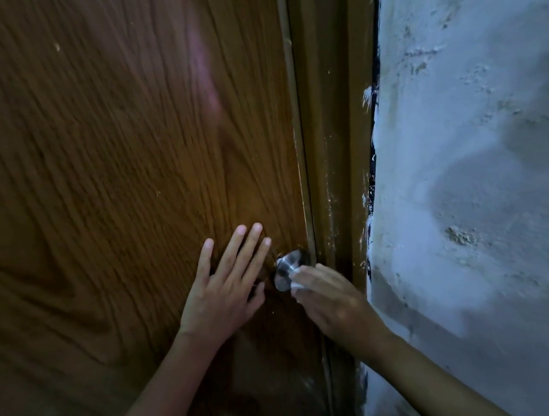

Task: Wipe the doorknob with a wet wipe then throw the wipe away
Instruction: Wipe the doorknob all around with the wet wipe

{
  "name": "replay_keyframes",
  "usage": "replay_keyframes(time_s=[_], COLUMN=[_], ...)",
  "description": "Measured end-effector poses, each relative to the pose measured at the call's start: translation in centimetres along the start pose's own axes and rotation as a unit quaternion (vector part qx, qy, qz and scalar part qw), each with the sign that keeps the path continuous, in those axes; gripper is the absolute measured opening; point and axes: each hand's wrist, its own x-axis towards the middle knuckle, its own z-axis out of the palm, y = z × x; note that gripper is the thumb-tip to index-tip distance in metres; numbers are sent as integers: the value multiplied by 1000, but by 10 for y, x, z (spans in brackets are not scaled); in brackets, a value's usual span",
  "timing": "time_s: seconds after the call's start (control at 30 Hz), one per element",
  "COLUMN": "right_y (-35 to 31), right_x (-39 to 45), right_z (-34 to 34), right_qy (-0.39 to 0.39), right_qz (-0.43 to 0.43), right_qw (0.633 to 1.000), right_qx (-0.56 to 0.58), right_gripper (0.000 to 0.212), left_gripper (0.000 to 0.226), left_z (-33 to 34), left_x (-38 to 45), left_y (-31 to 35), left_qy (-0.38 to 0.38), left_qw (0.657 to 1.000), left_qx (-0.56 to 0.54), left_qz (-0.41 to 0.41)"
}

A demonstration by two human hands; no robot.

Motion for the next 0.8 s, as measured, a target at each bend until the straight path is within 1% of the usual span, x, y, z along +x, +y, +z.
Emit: replay_keyframes(time_s=[0.07, 0.13, 0.2, 0.3, 0.33, 0.37, 0.4, 0.47, 0.53, 0.6, 0.63, 0.7, 0.77, 0.8], right_y=[3, 7, 7, 2, 1, 0, -1, -3, 0, 7, 8, 9, 5, 2], right_x=[-6, -10, -11, 1, 5, 6, 6, 3, -1, -8, -11, -15, -11, -6], right_z=[3, 3, 1, -2, -2, 1, 4, 7, 6, 2, 1, 2, 2, 0], right_qy=[-3, 12, 41, 101, 101, 82, 58, 13, 2, 12, 20, 49, 78, 91], right_qz=[-50, -43, 17, 145, 156, 139, 99, 17, -53, -92, -85, -36, 56, 125], right_qw=[998, 999, 999, 979, 978, 984, 992, 999, 998, 996, 996, 998, 992, 979], right_qx=[-23, -18, 21, 99, 99, 78, 46, 27, 16, -13, -9, 23, 86, 129], right_gripper=[18, 18, 20, 25, 24, 23, 20, 20, 23, 23, 23, 21, 19, 21], left_gripper=[68, 68, 70, 70, 69, 69, 69, 68, 68, 69, 69, 70, 69, 69], left_z=[0, -1, 0, 1, 1, 1, 1, 0, 1, 1, 1, 1, 0, 0], left_x=[1, 1, 2, 1, 1, 1, 1, 0, 0, 0, 0, 0, 0, 0], left_y=[0, 0, 1, 1, 1, 1, 1, 0, 0, 0, 0, 1, 1, 0], left_qy=[2, 2, 2, 4, 4, 3, 3, 4, 6, 5, 4, 2, 1, 2], left_qw=[1000, 1000, 1000, 1000, 1000, 1000, 1000, 1000, 1000, 1000, 1000, 1000, 1000, 1000], left_qx=[-2, -11, -14, -11, -11, -12, -14, -17, -15, -14, -14, -13, -10, -10], left_qz=[-2, -1, -1, -6, -7, -6, -3, -1, -2, -1, 0, -1, 1, 2])
